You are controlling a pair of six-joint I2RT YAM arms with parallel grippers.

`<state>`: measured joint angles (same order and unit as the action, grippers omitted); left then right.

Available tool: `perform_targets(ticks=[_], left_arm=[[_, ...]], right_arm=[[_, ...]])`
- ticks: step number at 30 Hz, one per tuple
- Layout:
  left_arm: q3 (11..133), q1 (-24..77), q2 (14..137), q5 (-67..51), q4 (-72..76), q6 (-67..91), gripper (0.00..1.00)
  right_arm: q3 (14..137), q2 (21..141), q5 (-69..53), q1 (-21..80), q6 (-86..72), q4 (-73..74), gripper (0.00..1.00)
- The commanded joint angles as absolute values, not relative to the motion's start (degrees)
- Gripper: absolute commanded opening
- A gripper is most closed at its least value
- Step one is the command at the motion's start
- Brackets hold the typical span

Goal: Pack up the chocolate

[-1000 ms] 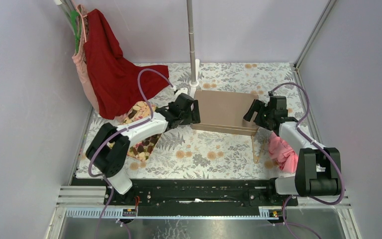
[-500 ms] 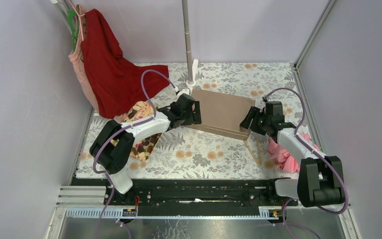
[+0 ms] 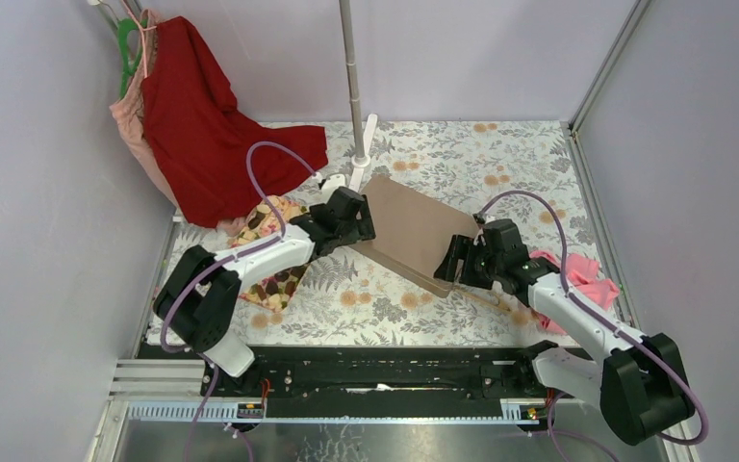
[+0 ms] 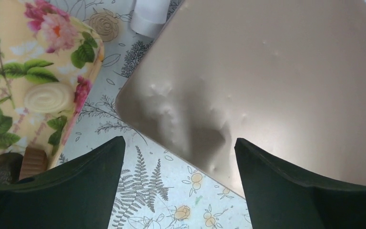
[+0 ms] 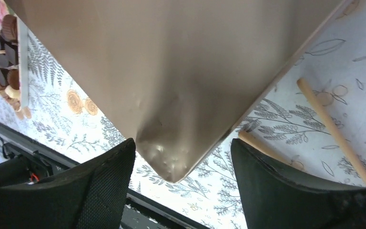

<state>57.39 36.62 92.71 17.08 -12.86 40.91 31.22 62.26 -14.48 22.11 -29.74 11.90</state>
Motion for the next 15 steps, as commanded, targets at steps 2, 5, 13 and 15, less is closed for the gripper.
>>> perform_targets(ticks=[2,5,13,15], left_arm=[[54.2,36.6,86.2,21.6,-12.4,45.3,0.93],[51.9,36.5,82.7,21.2,-12.3,47.4,0.93],[49.9,36.5,79.5,17.7,-9.9,50.1,0.95],[49.9,36.3,79.9,17.0,-9.0,50.6,0.95]], right_arm=[[34.6,57.6,-7.1,22.6,-27.5,16.3,0.86],[36.2,55.9,-3.7,21.1,-26.5,15.4,0.9],[37.9,62.3,-12.5,6.5,-28.0,5.0,0.88],[38.5,64.8,-15.1,5.2,-29.3,1.9,0.87]])
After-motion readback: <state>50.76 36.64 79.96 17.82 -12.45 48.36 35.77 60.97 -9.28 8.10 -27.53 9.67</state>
